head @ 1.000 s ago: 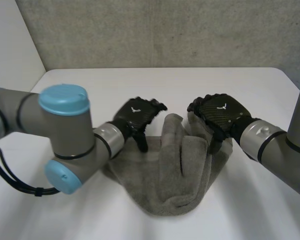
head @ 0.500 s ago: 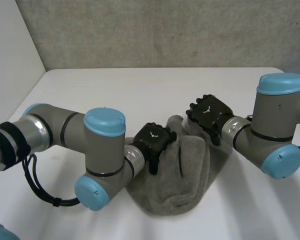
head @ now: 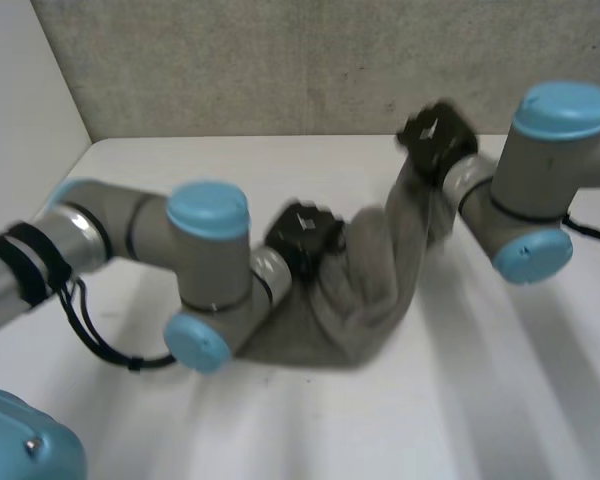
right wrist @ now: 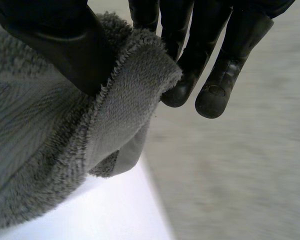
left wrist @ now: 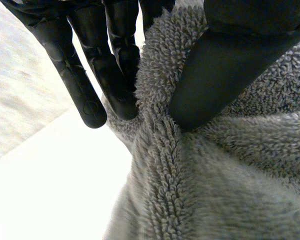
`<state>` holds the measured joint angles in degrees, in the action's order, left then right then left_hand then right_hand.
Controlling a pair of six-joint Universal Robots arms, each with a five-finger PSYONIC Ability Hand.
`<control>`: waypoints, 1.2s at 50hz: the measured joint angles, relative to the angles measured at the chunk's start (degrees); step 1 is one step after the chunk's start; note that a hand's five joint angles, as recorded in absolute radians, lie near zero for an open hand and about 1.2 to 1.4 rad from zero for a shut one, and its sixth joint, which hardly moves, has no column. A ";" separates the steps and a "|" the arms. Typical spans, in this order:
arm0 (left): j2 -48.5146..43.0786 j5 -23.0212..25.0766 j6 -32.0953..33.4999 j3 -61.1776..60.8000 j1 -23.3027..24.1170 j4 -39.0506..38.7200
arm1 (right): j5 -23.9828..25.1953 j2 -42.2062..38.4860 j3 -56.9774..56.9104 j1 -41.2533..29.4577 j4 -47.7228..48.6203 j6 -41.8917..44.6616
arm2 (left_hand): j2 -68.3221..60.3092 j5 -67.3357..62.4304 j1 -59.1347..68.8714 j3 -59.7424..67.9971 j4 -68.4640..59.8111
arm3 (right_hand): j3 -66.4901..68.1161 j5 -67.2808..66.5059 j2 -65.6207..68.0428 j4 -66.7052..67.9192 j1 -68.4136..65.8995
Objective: Fold the towel.
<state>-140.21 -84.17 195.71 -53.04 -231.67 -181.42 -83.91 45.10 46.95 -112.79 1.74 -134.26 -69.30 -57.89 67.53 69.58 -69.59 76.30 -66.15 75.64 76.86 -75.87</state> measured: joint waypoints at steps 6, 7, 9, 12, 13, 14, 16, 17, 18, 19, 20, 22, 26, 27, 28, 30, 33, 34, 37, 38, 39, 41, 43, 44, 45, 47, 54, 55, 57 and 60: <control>4.93 -6.79 -0.30 5.34 -4.81 -0.66 | -5.99 1.98 -5.06 0.50 7.67 -6.48 | -0.13 0.00 0.05 0.09 -0.12 | 0.00 0.00 0.00 0.00 -0.04; 6.40 -8.48 -0.44 5.90 -5.85 -0.99 | -6.57 2.71 -5.21 0.61 8.77 -7.54 | -0.19 0.00 0.05 0.13 -0.12 | 0.00 0.00 0.00 0.00 -0.04; 9.06 -11.20 -0.72 6.40 -7.55 -1.64 | -7.25 4.06 -4.93 0.77 10.23 -9.05 | -0.22 -0.14 0.07 0.18 -0.13 | 0.00 0.00 0.00 0.00 -0.04; 12.26 -13.08 -1.25 5.19 -9.09 -2.41 | -7.32 5.64 -3.13 0.90 10.68 -9.98 | -0.24 -0.36 0.09 0.21 -0.13 | 0.00 0.00 0.00 0.00 -0.04; 13.66 -13.53 -1.55 4.09 -9.66 -2.76 | -7.15 6.32 -1.92 0.92 10.58 -10.17 | -0.25 -0.36 0.09 0.21 -0.13 | 0.00 0.00 0.00 0.00 -0.04; 15.43 -13.85 -2.01 2.23 -10.27 -3.10 | -6.72 7.18 -0.11 0.92 10.21 -10.28 | -0.25 -0.39 0.11 0.21 -0.14 | 0.00 0.00 0.00 0.00 -0.04; 17.44 -14.01 -2.60 -0.50 -10.86 -3.48 | -6.01 8.06 2.07 0.88 9.59 -10.29 | -0.26 -0.39 0.30 0.21 -0.14 | 0.00 0.00 0.00 0.00 -0.04; 18.41 -14.00 -2.94 -2.15 -11.11 -3.64 | -5.30 8.58 3.75 0.82 8.97 -10.25 | -0.26 -0.40 0.30 0.22 -0.14 | 0.00 -0.01 0.00 0.00 -0.04; 19.51 -13.94 -3.33 -4.71 -11.29 -3.76 | -4.30 9.01 5.73 0.73 8.05 -10.16 | -0.26 -0.40 0.30 0.22 -0.14 | 0.00 -0.06 0.00 0.00 -0.04; 19.93 -13.89 -3.50 -6.01 -11.35 -3.82 | -3.85 9.13 6.51 0.68 7.69 -10.12 | -0.26 -0.40 0.30 0.22 -0.14 | 0.00 -0.15 0.00 0.00 -0.04; 20.75 -13.78 -3.83 -9.23 -11.38 -3.89 | -2.52 9.37 8.72 0.50 6.47 -9.98 | -0.26 -0.40 0.30 0.22 -0.15 | 0.00 -0.22 0.00 0.00 -0.04; 21.55 -13.61 -4.12 -13.61 -11.27 -3.94 | -0.72 9.52 11.56 0.30 4.83 -9.79 | -0.27 -0.40 0.30 0.22 -0.15 | 0.00 -0.22 0.00 0.01 -0.04; 21.94 -13.27 -4.22 -22.50 -10.82 -3.89 | 2.14 9.02 16.80 0.07 1.56 -9.24 | -0.27 -0.40 0.30 0.22 -0.15 | 0.00 -0.22 0.00 0.06 -0.04; 21.91 -13.22 -4.20 -23.84 -10.75 -3.87 | 2.36 8.89 17.38 0.05 1.18 -9.13 | -0.27 -0.40 0.30 0.22 -0.15 | 0.00 -0.22 0.00 0.06 -0.04; 21.80 -13.11 -4.12 -27.22 -10.60 -3.76 | 2.87 8.49 18.88 0.01 0.05 -8.72 | -0.27 -0.40 0.30 0.22 -0.15 | 0.00 -0.22 0.00 0.07 -0.05; 21.63 -13.02 -4.02 -30.72 -10.47 -3.60 | 3.25 7.93 20.51 -0.01 -1.48 -7.92 | -0.27 -0.41 0.30 0.22 -0.16 | 0.00 -0.22 0.00 0.06 -0.05; 21.76 -12.93 -3.88 -35.62 -10.39 -3.19 | 3.27 7.48 22.04 0.06 -3.84 -6.19 | -0.27 -0.41 0.30 0.22 -0.16 | 0.00 -0.22 0.00 0.06 -0.05; 22.03 -12.93 -3.84 -37.23 -10.42 -2.94 | 3.20 7.46 22.54 0.13 -4.90 -5.39 | -0.27 -0.41 0.30 0.22 -0.16 | 0.00 -0.22 0.00 0.06 -0.05; 23.18 -12.92 -3.78 -40.62 -10.51 -2.31 | 3.01 7.81 23.40 0.38 -6.93 -3.90 | -0.27 -0.41 0.30 0.22 -0.16 | 0.00 -0.22 0.00 0.06 -0.05; 23.95 -12.92 -3.76 -41.92 -10.54 -1.96 | 2.94 8.17 23.83 0.53 -7.77 -3.35 | -0.27 -0.41 0.30 0.22 -0.16 | 0.00 -0.22 0.00 0.06 -0.05; 24.79 -12.93 -3.75 -43.06 -10.54 -1.61 | 2.91 8.57 24.21 0.65 -8.31 -3.00 | -0.27 -0.41 0.30 0.22 -0.16 | 0.00 -0.22 0.00 0.06 -0.05; 26.42 -12.93 -3.77 -44.69 -10.48 -0.77 | 2.94 9.50 25.11 0.83 -9.00 -2.61 | -0.27 -0.41 0.26 0.22 -0.16 | 0.00 -0.22 0.00 0.07 -0.05; 28.28 -12.92 -3.83 -46.20 -10.31 0.30 | 3.07 10.75 26.43 1.08 -9.41 -2.38 | -0.27 -0.41 0.30 0.22 -0.16 | 0.00 -0.22 0.00 0.06 -0.05; 29.47 -12.92 -3.88 -47.00 -10.12 1.00 | 3.17 11.44 27.22 1.24 -9.48 -2.31 | 1.57 -0.06 0.00 -1.35 1.33 | 0.00 -0.22 0.00 0.07 -0.05; 30.55 -12.88 -3.94 -47.60 -9.85 1.61 | 3.28 12.19 28.12 1.43 -9.49 -2.27 | 4.09 1.19 -1.32 -4.36 3.91 | 0.00 -0.22 0.00 0.06 -0.05; 32.16 -12.81 -4.01 -48.33 -9.24 2.51 | 3.45 13.28 29.48 1.73 -9.35 -2.27 | 15.59 13.44 -14.13 -14.90 15.06 | 0.00 -0.22 0.00 0.07 -0.05; 36.54 -12.48 -3.79 -47.86 -6.56 3.99 | 3.77 15.53 33.48 2.32 -7.66 -2.37 | 51.08 49.95 -49.02 -51.31 51.28 | 0.00 -0.22 0.00 0.06 -0.05; 36.88 -12.46 -3.75 -47.32 -6.33 3.99 | 3.78 15.63 33.88 2.34 -7.30 -2.39 | 53.01 51.83 -50.91 -53.29 53.21 | 0.00 -0.22 0.00 0.06 -0.05; 37.16 -12.42 -3.70 -46.43 -6.13 3.98 | 3.78 15.72 34.29 2.36 -6.79 -2.40 | 54.33 53.06 -52.31 -54.59 54.43 | 0.00 -0.22 0.00 0.07 -0.05; 36.24 -12.46 -3.63 -43.21 -6.18 3.77 | 3.76 15.67 34.84 2.35 -5.82 -2.41 | 55.33 54.03 -53.15 -55.44 55.38 | 0.00 -0.22 0.00 0.06 -0.05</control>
<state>-103.97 -96.63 192.08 -96.25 -237.85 -177.65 -80.15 60.76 81.79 -110.44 -4.08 -136.67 -13.97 -3.85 14.38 14.14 -14.20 76.30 -66.38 75.65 76.92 -75.92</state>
